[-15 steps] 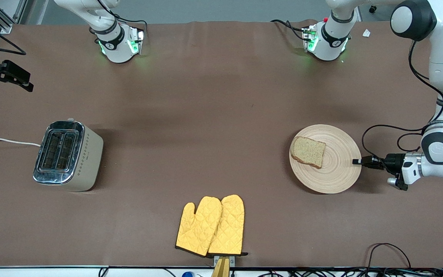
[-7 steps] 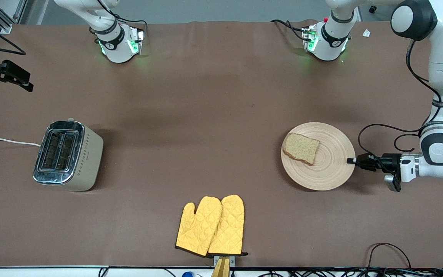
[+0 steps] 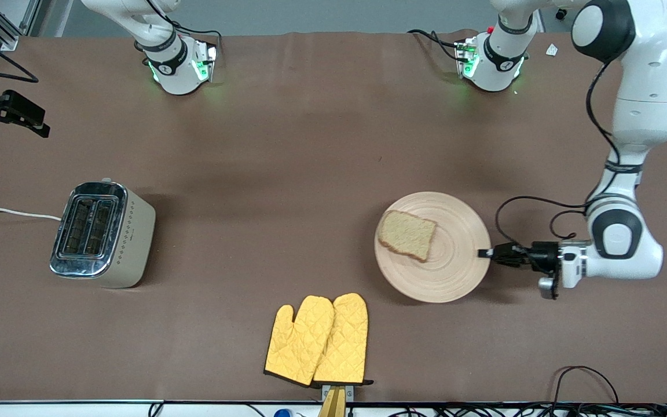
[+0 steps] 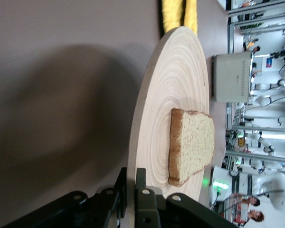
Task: Move plate and put bread in toaster
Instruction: 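Slide the wooden plate with the left gripper toward the toaster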
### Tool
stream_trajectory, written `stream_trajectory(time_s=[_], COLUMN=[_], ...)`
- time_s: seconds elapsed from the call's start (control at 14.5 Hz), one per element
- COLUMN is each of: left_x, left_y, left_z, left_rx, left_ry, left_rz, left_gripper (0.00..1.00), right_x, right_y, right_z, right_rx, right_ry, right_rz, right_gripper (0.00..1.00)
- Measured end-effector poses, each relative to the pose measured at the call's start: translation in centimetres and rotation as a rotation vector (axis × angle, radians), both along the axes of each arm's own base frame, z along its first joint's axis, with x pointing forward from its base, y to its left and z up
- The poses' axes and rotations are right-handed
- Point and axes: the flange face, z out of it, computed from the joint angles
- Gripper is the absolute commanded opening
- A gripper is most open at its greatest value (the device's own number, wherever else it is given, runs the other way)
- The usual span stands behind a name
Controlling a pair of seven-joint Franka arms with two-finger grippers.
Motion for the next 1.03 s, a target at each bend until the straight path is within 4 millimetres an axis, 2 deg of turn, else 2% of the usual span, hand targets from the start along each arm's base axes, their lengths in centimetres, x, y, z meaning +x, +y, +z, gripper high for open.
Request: stream_trajectory(time_s=[0.21, 0.34, 0.48, 0.62, 0.83, 1.03], left_x=[0.7, 0.1, -1.4, -3.8, -7.9, -10.7], left_y=[-9.5, -16.4, -22.6, -28.2, -35.1, -39.2], left_z=[0.3, 0.4, -0.2, -1.8, -3.6, -4.2], left_rx=[0.000, 0.019, 0.020, 0.008, -0.004, 0.006], left_ry=[0.013, 0.023, 0.052, 0.088, 0.136, 0.140], left_rz=[0.080, 0.145, 0.215, 0.277, 0.295, 0.260], left_gripper=[0.00, 0.00, 0.00, 0.00, 0.00, 0.00], right_x=[-0.3, -0.6, -0.6, -0.4, 0.0, 0.2], right_y=[-0.8, -1.3, -1.6, -2.0, -2.2, -2.1], right_z=[-0.2, -0.6, -1.6, -3.1, -4.8, -5.6], right_rx=[0.001, 0.001, 0.002, 0.011, 0.021, 0.027], right_ry=[0.030, 0.059, 0.088, 0.117, 0.134, 0.133], right_rz=[-0.015, -0.025, -0.031, -0.030, -0.033, -0.027], right_gripper=[1.00, 1.00, 1.00, 1.00, 1.00, 1.00])
